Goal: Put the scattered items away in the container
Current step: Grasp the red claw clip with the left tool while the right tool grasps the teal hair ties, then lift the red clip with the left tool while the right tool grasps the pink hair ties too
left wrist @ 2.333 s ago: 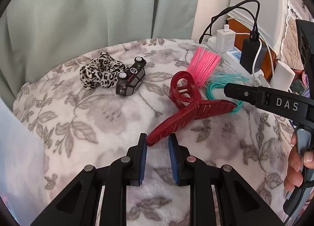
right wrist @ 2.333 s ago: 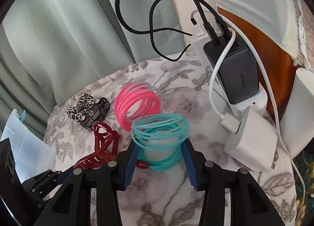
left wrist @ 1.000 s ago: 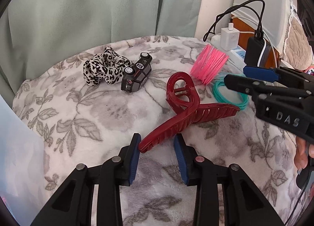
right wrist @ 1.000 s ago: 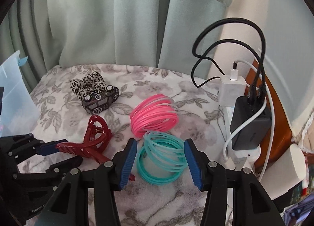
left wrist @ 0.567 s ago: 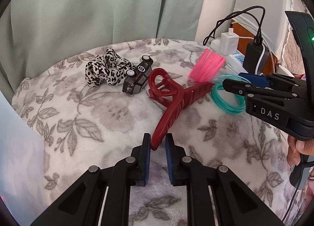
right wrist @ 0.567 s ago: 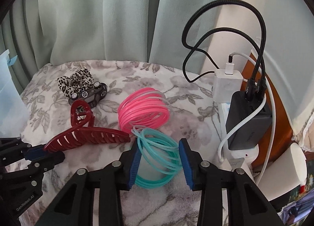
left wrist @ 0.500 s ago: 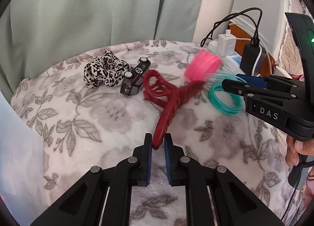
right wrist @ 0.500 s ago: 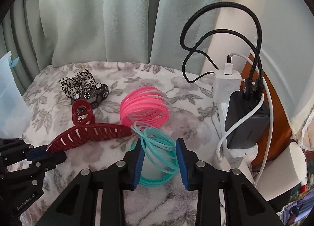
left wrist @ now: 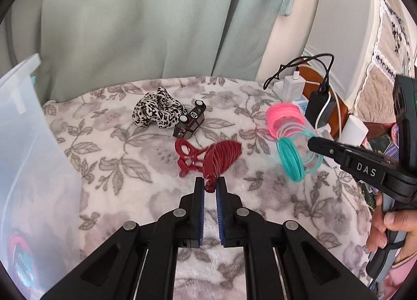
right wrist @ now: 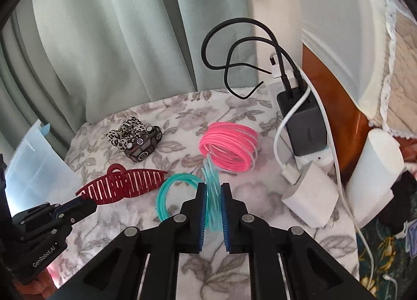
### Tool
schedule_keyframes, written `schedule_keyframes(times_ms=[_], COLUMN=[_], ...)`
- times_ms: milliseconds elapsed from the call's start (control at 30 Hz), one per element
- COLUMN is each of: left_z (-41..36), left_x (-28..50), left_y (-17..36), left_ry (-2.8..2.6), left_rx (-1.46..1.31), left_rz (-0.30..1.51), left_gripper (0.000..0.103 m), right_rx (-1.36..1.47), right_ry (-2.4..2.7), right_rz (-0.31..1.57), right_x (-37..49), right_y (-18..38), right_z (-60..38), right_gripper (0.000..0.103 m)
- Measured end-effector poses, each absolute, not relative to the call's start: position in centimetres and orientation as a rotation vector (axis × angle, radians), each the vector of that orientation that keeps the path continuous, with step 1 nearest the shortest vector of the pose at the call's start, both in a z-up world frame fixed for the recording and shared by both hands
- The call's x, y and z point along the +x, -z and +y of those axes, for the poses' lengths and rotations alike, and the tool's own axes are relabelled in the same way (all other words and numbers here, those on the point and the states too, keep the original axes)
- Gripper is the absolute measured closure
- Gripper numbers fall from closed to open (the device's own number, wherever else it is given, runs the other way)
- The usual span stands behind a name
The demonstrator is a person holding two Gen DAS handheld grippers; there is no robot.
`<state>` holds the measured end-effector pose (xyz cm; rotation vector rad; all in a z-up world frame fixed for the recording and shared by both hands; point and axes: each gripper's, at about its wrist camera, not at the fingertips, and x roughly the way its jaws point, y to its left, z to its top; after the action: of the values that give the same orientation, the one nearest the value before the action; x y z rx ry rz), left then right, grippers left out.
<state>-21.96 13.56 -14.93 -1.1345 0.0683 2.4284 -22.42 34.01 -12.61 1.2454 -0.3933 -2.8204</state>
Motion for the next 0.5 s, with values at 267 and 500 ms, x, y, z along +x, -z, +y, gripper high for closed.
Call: schedule_keyframes(times_ms=[267,500], left_z=[11.8,10.6], left_x=[-19.0,-15.7], left_y=[11.5,8.2], left_ry=[-2.447,-2.468], left_rx=[-1.099,-1.033], left_rz=[-0.035,-0.078], left_gripper=[0.095,0.097], right_rx=[1.130,1.041], right_ry=[2.742,2.734], right_rz=[-0.700,-0.749], right_x=[-17.7,-14.2], right_y=[10.0,7.4], right_z=[35.2,35.2], right_gripper=[0.097,0.100])
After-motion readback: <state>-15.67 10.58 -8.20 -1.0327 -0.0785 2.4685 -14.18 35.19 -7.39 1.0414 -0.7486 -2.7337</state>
